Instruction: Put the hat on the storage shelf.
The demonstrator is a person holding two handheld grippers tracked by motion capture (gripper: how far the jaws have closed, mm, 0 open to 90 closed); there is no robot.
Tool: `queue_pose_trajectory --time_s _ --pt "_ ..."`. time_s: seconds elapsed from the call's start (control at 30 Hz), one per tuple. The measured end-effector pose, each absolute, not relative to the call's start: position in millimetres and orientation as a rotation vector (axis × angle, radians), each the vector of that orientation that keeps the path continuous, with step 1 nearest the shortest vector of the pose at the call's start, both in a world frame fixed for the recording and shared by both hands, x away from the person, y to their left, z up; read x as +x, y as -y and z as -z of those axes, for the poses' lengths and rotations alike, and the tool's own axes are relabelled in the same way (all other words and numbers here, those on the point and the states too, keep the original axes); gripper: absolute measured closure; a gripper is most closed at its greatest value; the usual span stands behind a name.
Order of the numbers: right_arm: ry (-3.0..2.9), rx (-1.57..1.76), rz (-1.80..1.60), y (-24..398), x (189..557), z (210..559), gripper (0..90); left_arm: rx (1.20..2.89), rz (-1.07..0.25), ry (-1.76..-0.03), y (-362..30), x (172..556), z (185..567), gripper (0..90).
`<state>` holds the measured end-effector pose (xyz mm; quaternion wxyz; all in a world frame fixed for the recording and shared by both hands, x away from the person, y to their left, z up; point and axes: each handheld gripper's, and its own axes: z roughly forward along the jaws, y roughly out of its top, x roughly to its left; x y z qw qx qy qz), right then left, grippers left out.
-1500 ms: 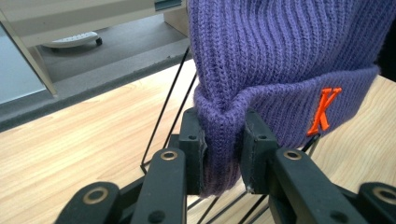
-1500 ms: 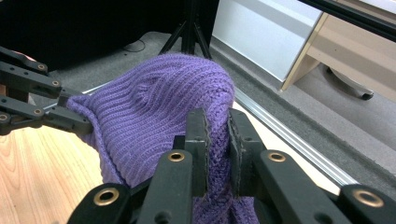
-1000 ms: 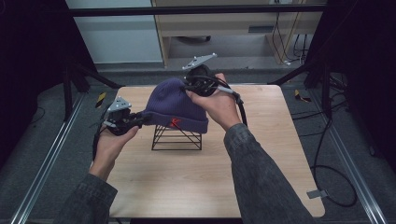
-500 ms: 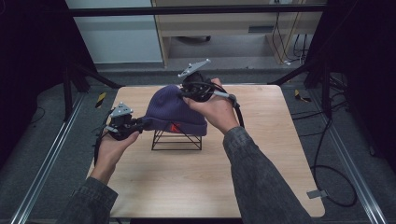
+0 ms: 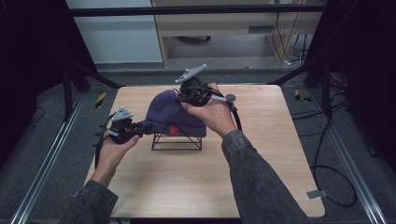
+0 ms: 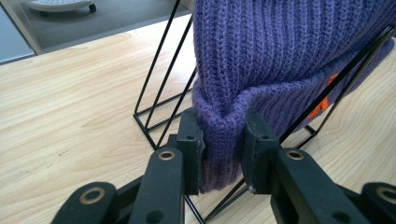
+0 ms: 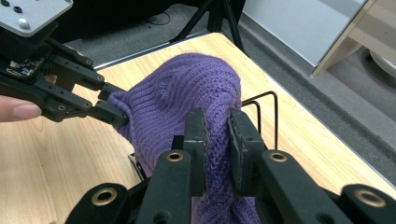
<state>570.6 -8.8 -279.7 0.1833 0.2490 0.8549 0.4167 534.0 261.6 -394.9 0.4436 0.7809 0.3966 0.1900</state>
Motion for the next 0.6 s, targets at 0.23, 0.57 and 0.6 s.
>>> queue_pose_trajectory --time_s 0.23,0.57,0.6 --pt "-2.436 0.691 -1.166 4 568 286 79.0 1.947 -0.462 -0.995 -265 533 403 71.0" --pt "-2.453 0.681 -1.161 3 566 292 78.5 1.959 -0.456 -0.995 -265 532 409 70.9" --pt "-2.455 0.683 -1.161 3 566 293 78.5 1.957 -0.455 -0.999 -266 532 410 70.9"
